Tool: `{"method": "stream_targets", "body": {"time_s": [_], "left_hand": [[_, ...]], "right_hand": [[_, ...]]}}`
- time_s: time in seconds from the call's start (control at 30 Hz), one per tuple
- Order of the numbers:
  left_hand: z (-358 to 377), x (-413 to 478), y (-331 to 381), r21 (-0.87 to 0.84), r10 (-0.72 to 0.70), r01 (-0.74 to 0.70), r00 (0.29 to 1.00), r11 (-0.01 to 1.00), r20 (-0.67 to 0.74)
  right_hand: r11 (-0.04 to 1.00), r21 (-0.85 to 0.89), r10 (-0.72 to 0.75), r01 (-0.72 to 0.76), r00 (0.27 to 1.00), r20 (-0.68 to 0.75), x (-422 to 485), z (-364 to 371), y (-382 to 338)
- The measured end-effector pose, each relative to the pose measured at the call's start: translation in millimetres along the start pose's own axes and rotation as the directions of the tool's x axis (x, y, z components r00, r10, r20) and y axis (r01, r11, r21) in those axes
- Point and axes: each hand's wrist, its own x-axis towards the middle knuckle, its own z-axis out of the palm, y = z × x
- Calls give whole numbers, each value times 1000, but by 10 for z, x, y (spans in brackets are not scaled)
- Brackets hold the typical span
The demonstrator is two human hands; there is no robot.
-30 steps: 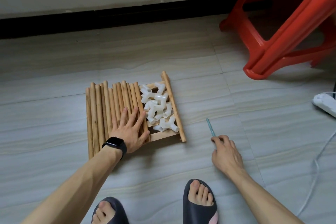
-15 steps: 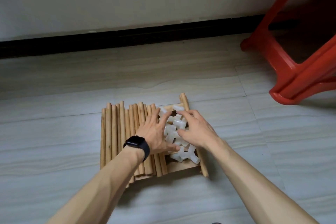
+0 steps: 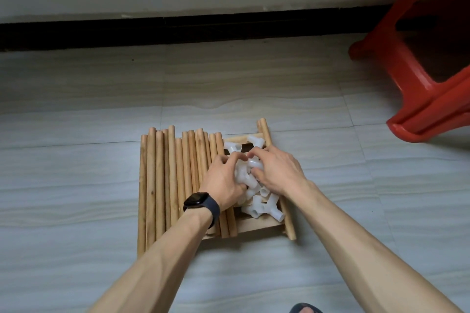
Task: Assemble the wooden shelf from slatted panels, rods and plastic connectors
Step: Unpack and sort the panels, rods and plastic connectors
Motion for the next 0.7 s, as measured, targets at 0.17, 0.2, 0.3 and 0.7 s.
{"method": "stream_targets", "body": {"time_s": [0.17, 0.2, 0.3, 0.7], "left_hand": [[-5, 10, 12, 30, 15, -15, 1000, 999, 8], [-4, 5, 9, 29, 16, -16, 1000, 999, 1], [-8, 0, -15, -53, 28, -29, 999, 998, -26], [-131, -23, -61, -257, 30, -50, 996, 965, -81]], "right_hand": [[1000, 13, 23, -23, 997, -73, -7, 76, -21], [999, 42, 31, -27, 995, -94, -15, 84, -20], [984, 172, 68, -45, 989, -130, -56, 112, 0], [890, 455, 137, -30, 969, -204, -223, 145, 116]]}}
